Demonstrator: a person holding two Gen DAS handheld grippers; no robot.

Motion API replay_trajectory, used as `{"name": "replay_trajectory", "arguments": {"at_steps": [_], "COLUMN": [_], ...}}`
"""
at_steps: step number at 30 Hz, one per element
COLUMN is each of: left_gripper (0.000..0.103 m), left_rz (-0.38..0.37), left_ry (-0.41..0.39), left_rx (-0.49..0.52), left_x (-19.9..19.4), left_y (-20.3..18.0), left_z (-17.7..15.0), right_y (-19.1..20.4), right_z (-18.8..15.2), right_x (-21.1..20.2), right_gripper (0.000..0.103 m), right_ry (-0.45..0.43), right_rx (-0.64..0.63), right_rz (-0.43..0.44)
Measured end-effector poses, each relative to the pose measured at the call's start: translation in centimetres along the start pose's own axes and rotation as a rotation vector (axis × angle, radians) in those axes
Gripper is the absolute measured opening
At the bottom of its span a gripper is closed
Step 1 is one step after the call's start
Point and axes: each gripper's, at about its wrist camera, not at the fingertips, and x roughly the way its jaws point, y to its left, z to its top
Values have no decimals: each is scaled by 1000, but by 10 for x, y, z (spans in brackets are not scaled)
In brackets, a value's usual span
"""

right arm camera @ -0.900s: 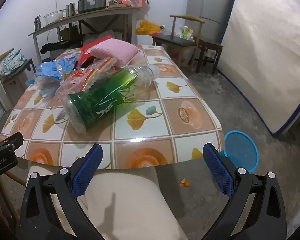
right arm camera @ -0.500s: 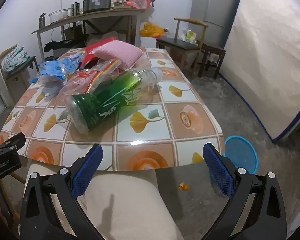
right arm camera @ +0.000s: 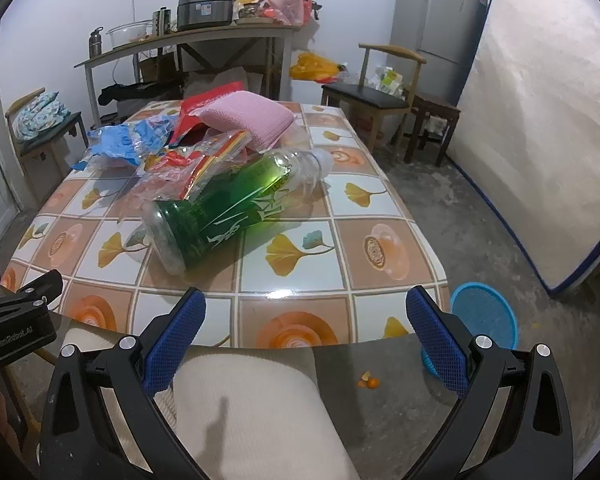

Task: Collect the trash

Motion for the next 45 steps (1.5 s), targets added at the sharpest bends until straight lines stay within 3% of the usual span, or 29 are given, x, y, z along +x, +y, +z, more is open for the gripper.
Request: {"name": "replay_trajectory", "arguments": {"at_steps": [45], "left_gripper": [97], "left_rz": [3], "left_ry": [7], "left_rx": [-3], "left_x": [3], "left_y": [2], "left_z": [2], "right_y": [-4], "right_z": [0], "right_x": [6], "right_gripper": [96], "right_ry": [21], "right_rx": [10], "right_rz": [12]}}
